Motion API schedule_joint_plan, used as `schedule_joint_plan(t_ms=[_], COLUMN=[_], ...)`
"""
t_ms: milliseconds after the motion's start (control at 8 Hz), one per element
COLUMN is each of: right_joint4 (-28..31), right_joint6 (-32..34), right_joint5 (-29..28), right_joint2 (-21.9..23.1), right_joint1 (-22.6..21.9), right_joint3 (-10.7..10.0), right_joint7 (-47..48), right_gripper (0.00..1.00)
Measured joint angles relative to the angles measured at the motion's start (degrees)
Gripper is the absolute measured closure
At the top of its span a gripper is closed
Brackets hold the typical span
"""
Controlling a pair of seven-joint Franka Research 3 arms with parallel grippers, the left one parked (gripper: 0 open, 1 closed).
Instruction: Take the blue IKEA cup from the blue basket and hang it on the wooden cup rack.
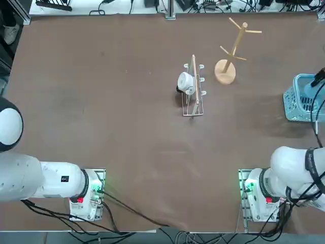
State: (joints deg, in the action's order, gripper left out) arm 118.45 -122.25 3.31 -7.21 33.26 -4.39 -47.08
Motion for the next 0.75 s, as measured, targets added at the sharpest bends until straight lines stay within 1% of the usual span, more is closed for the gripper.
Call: schedule_joint_plan(t_ms=[250, 500, 750], right_joint4=[-6.4, -13.8, -20.5], right_joint6=[13.0, 24.4, 33.8], right_joint5=[-3.2, -6.5, -13.8], right_joint2=[2.7, 4.2, 4.3], right_joint1=[-1.4, -3.0, -4.6], right_joint3=[0.2, 0.3, 0.4], right_joint7=[-0.2, -0.3, -0.4], right_gripper=[0.18, 0.18, 0.18])
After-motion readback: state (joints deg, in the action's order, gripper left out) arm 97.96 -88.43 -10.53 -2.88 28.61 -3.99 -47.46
